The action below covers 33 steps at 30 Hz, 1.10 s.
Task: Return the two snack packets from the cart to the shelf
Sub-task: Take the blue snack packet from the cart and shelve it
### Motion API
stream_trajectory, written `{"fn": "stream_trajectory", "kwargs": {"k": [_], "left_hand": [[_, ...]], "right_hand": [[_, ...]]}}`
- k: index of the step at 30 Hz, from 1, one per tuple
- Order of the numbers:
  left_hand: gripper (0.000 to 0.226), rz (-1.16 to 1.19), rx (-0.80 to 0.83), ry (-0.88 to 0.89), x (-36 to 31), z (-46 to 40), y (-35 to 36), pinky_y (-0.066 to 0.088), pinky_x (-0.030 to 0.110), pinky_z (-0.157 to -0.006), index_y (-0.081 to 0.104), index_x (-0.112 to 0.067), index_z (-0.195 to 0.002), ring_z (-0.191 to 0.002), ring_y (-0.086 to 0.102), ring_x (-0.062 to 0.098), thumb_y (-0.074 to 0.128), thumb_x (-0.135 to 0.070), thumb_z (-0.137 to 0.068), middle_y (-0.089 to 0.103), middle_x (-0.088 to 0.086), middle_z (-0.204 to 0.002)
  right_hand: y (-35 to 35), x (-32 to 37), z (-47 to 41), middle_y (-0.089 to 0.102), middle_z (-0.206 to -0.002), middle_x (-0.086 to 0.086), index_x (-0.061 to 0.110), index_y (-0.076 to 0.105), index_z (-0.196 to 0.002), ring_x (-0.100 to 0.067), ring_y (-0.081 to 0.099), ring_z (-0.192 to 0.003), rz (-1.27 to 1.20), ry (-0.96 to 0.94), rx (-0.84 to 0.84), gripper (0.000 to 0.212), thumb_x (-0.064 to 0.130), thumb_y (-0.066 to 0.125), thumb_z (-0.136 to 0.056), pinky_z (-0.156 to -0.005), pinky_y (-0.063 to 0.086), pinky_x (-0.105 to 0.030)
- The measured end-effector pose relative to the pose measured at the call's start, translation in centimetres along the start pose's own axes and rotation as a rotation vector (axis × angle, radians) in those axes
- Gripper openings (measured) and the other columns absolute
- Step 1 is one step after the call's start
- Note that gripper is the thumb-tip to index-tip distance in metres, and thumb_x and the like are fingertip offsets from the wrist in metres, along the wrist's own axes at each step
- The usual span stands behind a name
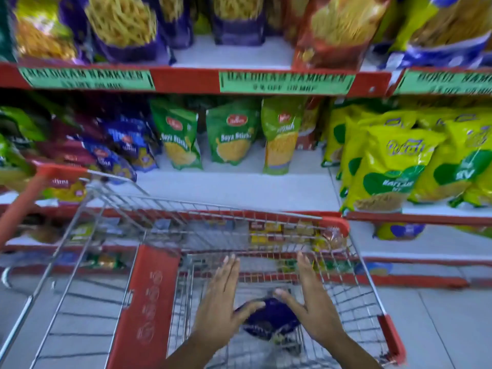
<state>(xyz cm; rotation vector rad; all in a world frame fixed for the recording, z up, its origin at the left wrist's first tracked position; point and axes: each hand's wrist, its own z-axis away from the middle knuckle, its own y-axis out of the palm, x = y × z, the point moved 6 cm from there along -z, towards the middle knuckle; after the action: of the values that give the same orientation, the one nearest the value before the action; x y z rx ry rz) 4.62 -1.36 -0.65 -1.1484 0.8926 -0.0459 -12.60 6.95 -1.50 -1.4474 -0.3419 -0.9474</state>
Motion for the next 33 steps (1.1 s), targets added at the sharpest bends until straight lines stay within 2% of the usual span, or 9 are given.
{"fn": "stream_trajectory", "kwargs": {"k": [2, 5, 9, 12, 15, 20, 24, 27, 33], "left_hand": [[0.104, 0.017, 0.101, -0.095, 2.5, 1.4, 1.6, 0.016, 0.031, -0.116, -0.005, -0.036, -0.144, -0.135, -0.008, -0.005, 0.048, -0.080, -0.067, -0.013, -0.024, -0.147], [0.106, 0.254, 0.208, -0.229, 5.7, 2.6, 4.1, 0.030, 0.032, -0.112, 0.024, -0.028, -0.143, -0.133, 0.024, 0.000, 0.068, -0.071, -0.057, 0.023, -0.021, -0.142], [0.051, 0.605, 0.111, -0.357, 8.9, 2.3, 6.9, 0.057, 0.032, -0.087, 0.067, -0.021, -0.102, -0.093, 0.068, 0.006, 0.087, -0.025, -0.056, 0.071, -0.006, -0.100], [0.034, 0.677, 0.072, -0.357, 9.1, 1.1, 7.9, 0.057, 0.020, -0.077, 0.071, -0.005, -0.099, -0.078, 0.067, -0.004, 0.071, 0.013, -0.070, 0.072, 0.000, -0.090], [0.052, 0.612, 0.030, -0.300, 8.9, 0.3, 8.2, 0.057, 0.024, -0.070, 0.073, -0.035, -0.080, -0.071, 0.067, -0.001, 0.067, 0.016, -0.069, 0.072, -0.021, -0.069], [0.042, 0.701, -0.015, -0.270, 6.8, -0.6, 5.3, 0.055, 0.046, -0.072, 0.076, -0.028, -0.072, -0.075, 0.070, 0.028, 0.065, 0.012, -0.075, 0.075, -0.002, -0.071], [0.037, 0.796, -0.079, -0.228, 2.1, -1.7, -1.8, 0.057, 0.030, -0.067, 0.076, -0.032, -0.068, -0.072, 0.071, 0.012, 0.067, 0.002, -0.078, 0.076, -0.011, -0.068], [0.020, 0.852, -0.226, -0.144, -1.5, -2.4, -8.6, 0.058, 0.038, -0.066, 0.077, -0.022, -0.076, -0.070, 0.072, 0.020, 0.071, -0.003, -0.074, 0.078, -0.003, -0.071], [0.017, 0.852, -0.427, 0.179, -10.4, -4.1, -22.3, 0.057, 0.018, -0.061, 0.074, -0.008, -0.089, -0.075, 0.072, 0.011, 0.067, -0.001, -0.076, 0.076, -0.006, -0.085]], "right_hand": [[2.0, -1.6, 1.4, -0.004, -0.144, 0.041, 0.045, -0.007, -0.145, 0.008, 0.008, -0.137, -0.197, 0.103, 0.077, 0.099, 0.066, 0.060, -0.074, -0.097, 0.027, 0.001], [3.5, -3.9, 2.3, 0.025, -0.142, 0.031, 0.040, 0.008, -0.147, 0.000, 0.032, -0.131, -0.425, 0.240, 0.139, 0.114, 0.050, 0.080, -0.059, -0.081, 0.044, -0.001], [3.9, -6.4, 1.9, 0.057, -0.124, 0.017, 0.037, 0.043, -0.134, -0.003, 0.059, -0.110, -0.506, 0.281, 0.246, 0.099, 0.028, 0.092, -0.048, -0.079, 0.054, -0.014], [3.9, -7.8, 1.7, 0.073, -0.107, -0.005, 0.015, 0.065, -0.112, -0.012, 0.071, -0.094, -0.520, 0.315, 0.285, 0.064, 0.007, 0.090, -0.054, -0.071, 0.057, -0.021], [3.4, -8.4, 0.9, 0.074, -0.086, -0.008, 0.013, 0.072, -0.089, -0.001, 0.069, -0.074, -0.384, 0.298, 0.151, 0.032, -0.003, 0.081, -0.063, -0.066, 0.051, -0.018], [0.6, -5.9, -0.2, 0.075, -0.072, 0.005, 0.021, 0.076, -0.076, -0.004, 0.068, -0.069, -0.362, 0.266, 0.033, 0.026, -0.004, 0.075, -0.071, -0.063, 0.051, -0.017], [-4.6, -0.5, -1.3, 0.075, -0.079, -0.001, 0.015, 0.076, -0.079, -0.011, 0.071, -0.077, -0.525, 0.201, -0.038, 0.016, 0.000, 0.075, -0.072, -0.066, 0.052, -0.019], [-9.6, 5.2, -2.6, 0.077, -0.075, -0.003, -0.001, 0.072, -0.088, -0.015, 0.071, -0.072, -0.638, 0.090, -0.059, 0.016, -0.004, 0.073, -0.072, -0.060, 0.053, -0.021], [-21.1, 17.4, -4.9, 0.078, -0.077, -0.010, -0.003, 0.070, -0.086, -0.014, 0.071, -0.069, -0.581, -0.231, -0.115, 0.014, -0.006, 0.071, -0.072, -0.059, 0.055, -0.020]]}}
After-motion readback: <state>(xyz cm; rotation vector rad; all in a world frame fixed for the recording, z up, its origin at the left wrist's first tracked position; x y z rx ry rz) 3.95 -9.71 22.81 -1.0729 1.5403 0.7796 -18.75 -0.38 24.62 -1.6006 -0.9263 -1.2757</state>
